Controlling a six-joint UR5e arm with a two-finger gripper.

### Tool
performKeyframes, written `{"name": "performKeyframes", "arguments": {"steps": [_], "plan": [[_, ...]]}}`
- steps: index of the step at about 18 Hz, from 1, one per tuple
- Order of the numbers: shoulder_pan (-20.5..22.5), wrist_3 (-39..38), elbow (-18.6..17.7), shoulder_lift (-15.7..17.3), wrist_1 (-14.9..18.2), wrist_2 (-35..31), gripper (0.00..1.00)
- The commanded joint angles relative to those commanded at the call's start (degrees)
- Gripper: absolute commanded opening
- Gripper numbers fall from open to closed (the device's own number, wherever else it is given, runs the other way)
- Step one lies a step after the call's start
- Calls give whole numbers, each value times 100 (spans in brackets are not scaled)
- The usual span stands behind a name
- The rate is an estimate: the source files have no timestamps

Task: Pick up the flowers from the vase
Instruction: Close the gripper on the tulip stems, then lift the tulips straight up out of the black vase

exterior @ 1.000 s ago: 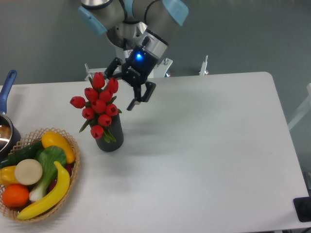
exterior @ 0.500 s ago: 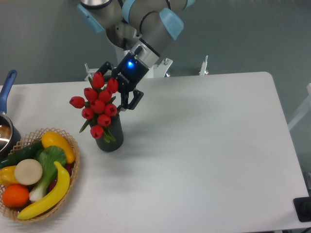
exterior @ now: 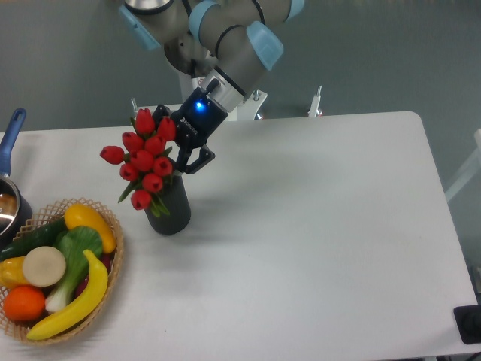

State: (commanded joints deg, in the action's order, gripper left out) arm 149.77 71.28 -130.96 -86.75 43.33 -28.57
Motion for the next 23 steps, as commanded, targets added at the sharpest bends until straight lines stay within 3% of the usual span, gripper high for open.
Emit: {"name": "performKeyframes", "arguments": {"steps": [12,23], "plan": [[167,-1318,501,421,18,580,4],[870,-2328,993,703,35,1398,4]]}}
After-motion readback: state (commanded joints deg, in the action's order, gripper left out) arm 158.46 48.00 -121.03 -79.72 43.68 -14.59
